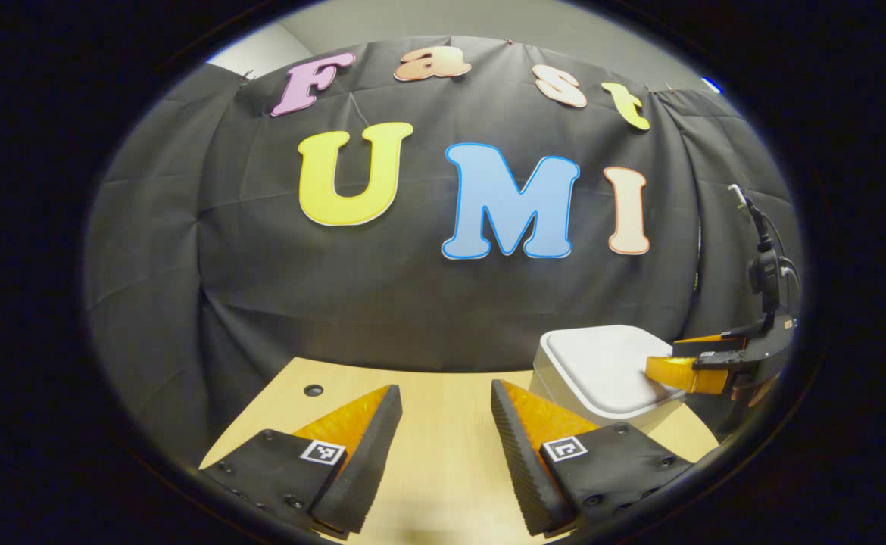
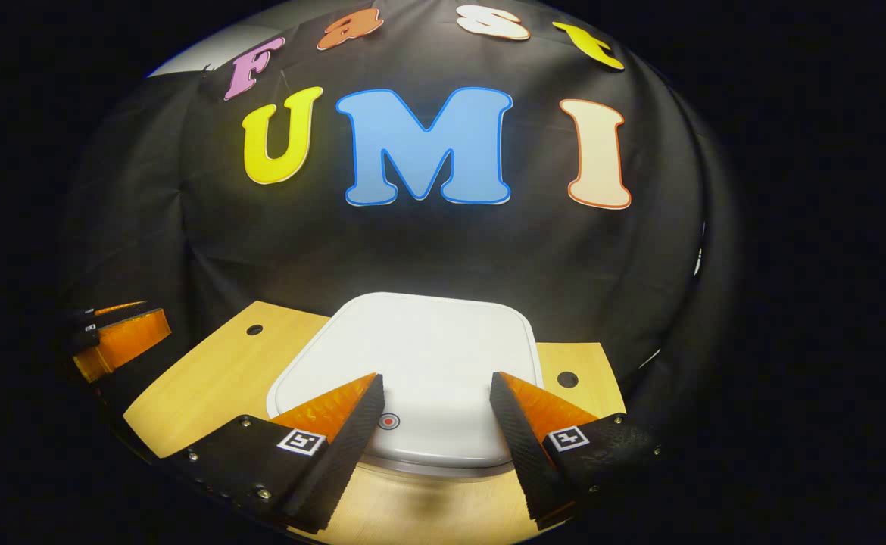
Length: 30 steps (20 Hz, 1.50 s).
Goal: Press the lid of the desktop garbage bin to open it, pick up the crumpled paper on the desktop and throw it into the bin, then pick up the pop can on the desktop and drop it into the bin, and finally close the garbage bin lid.
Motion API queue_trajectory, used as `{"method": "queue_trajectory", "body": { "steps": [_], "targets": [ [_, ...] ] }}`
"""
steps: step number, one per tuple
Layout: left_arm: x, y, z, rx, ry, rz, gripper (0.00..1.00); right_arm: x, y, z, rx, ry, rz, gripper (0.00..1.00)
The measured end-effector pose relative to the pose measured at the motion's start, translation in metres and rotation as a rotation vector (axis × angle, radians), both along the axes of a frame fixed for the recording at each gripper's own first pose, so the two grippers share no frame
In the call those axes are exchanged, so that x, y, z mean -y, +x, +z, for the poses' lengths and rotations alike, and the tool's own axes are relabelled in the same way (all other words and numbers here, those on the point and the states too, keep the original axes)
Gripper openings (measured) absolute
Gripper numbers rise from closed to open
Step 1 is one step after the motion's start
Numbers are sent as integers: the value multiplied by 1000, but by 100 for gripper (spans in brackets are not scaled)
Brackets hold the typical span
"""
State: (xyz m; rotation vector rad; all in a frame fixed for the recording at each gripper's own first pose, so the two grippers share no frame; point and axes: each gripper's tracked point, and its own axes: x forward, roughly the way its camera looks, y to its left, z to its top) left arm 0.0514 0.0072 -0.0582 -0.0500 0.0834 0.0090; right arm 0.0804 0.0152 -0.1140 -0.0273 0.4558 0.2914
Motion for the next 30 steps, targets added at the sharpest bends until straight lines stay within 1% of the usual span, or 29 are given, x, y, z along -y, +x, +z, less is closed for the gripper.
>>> {"method": "queue_trajectory", "body": {
  "steps": [3, 5, 8, 13, 16, 17, 18, 19, 24, 27, 30],
  "targets": [
    [-1, 1, -2, -9, -9, 3, 80, 0, -1, -5, -6, -20, -2, 91],
    [1, 0, -4, -11, -14, 3, 80, 1, -1, -5, -13, -2, -13, 92],
    [4, 1, -7, -15, -20, -1, 80, 0, -5, -10, -31, -4, -21, 92],
    [11, 1, -4, -7, -8, -15, 80, 1, -4, -5, 14, 13, -12, 92],
    [12, 0, -1, 2, 2, -18, 80, 2, -4, -5, 18, 26, -7, 91],
    [13, 0, 1, 6, 3, -21, 80, 1, -5, -6, 19, 23, -6, 92],
    [14, -1, 4, 12, 3, -23, 80, 1, -5, -5, 26, 13, -8, 95],
    [15, -1, 8, 18, 4, -25, 80, 0, -5, -4, 33, 4, -9, 95],
    [17, -4, 22, 54, 3, -32, 79, -2, -11, 1, 63, -31, -5, 95],
    [16, -6, 34, 79, 15, -29, 79, -4, -15, 21, 124, -2, -10, 95],
    [16, -13, 54, 127, 9, -27, 80, -5, -19, 60, 231, 70, -34, 95]
  ]
}}
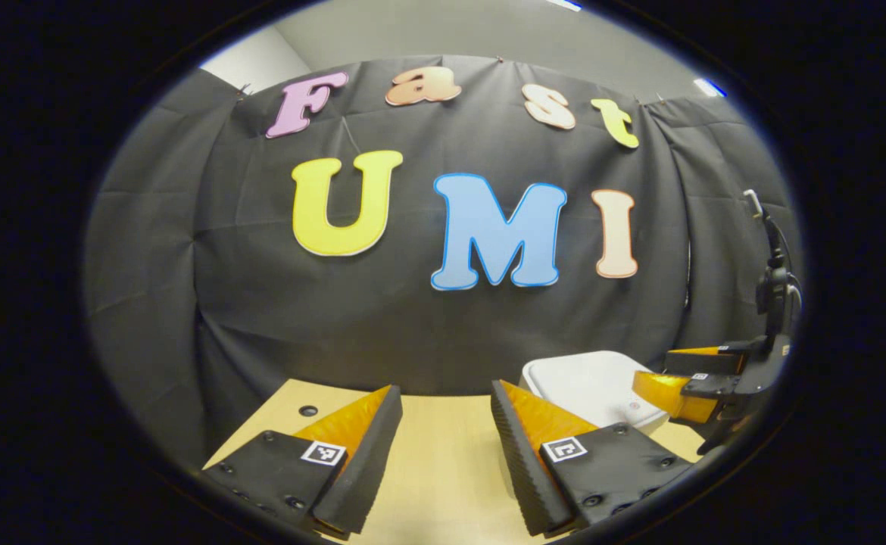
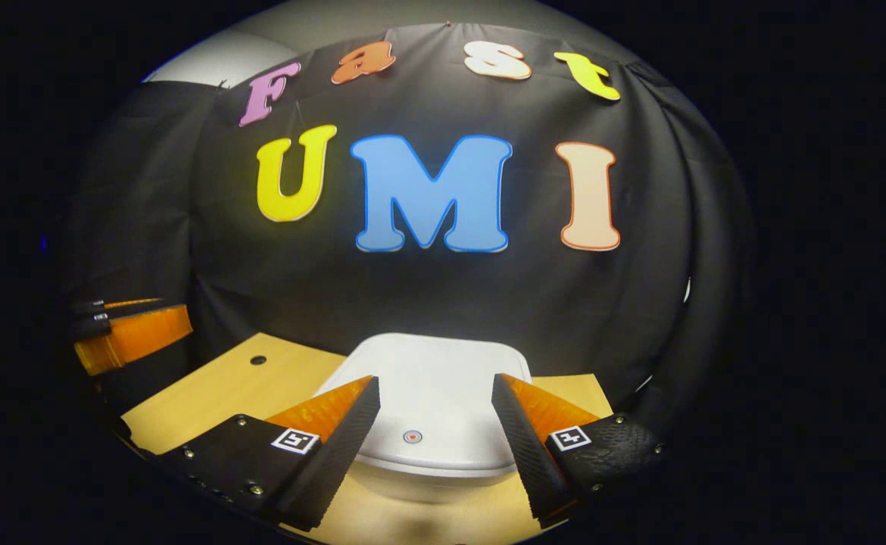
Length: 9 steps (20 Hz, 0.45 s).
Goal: Press the lid of the desktop garbage bin to open it, pick up the crumpled paper on the desktop and throw it into the bin, then pick up the pop can on the desktop and drop it into the bin, and finally close the garbage bin lid.
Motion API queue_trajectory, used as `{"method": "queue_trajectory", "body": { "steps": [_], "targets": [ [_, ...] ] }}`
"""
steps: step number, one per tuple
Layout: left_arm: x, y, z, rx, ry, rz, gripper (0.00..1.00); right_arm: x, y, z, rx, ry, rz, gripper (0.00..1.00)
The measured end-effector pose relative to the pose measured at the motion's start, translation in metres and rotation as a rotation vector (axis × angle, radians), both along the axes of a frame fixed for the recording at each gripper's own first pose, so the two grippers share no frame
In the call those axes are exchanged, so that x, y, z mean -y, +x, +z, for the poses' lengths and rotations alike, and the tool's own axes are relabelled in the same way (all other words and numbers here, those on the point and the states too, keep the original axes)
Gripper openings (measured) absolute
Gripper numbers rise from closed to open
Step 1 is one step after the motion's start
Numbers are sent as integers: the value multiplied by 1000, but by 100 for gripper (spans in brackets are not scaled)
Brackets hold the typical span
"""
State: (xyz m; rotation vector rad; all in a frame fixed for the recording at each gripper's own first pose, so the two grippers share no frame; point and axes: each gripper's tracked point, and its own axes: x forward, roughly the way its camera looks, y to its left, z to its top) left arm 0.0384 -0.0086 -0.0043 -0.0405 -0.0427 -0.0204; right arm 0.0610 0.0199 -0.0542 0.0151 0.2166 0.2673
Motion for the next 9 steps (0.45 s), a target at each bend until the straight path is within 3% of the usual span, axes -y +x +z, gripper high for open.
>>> {"method": "queue_trajectory", "body": {
  "steps": [5, 9],
  "targets": [
    [-4, -9, 30, 77, 26, 17, 80, 1, -12, 58, 147, 110, -30, 95],
    [1, -25, 49, 144, 30, 3, 80, 4, -26, 86, 256, 131, -39, 95]
  ]
}}
